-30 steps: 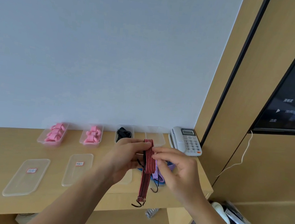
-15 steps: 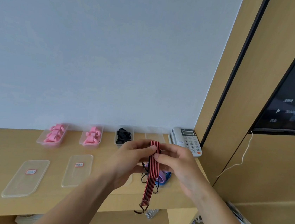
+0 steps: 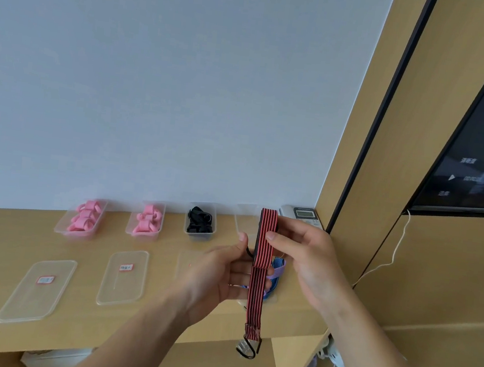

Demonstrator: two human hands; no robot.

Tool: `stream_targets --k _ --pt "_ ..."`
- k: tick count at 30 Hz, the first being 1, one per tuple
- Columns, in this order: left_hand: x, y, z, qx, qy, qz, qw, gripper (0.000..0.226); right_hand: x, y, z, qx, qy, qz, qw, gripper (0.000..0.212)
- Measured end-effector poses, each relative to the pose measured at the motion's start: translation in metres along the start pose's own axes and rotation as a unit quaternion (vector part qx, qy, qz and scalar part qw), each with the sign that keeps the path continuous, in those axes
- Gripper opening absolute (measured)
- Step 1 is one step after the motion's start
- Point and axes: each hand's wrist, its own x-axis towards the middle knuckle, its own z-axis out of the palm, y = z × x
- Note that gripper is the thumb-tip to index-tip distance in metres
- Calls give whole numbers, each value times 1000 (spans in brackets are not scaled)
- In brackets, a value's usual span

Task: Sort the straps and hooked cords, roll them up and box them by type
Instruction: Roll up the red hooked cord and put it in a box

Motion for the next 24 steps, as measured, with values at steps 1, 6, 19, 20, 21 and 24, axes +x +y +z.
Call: stream_targets --k 1,6,19,20,21,24 --pt "0 0 -1 -1 -1 2 1000 62 0 1 -1 6 -7 3 1000 19" --pt "1 1 -3 -6 -2 7 1000 53 1 7 -3 -2 -27 7 1000 19" --pt "4 -2 -4 14 11 1 1000 50 -7 13 10 -111 19 4 994 19" --pt "4 -2 -5 14 10 -1 1000 50 -9 12 10 -104 18 6 994 18" --pt "4 -2 -6 14 9 -1 1000 50 -9 10 10 -99 17 9 995 18" --pt "5 -2 -7 10 5 -1 1000 46 -10 10 11 -90 15 21 996 17"
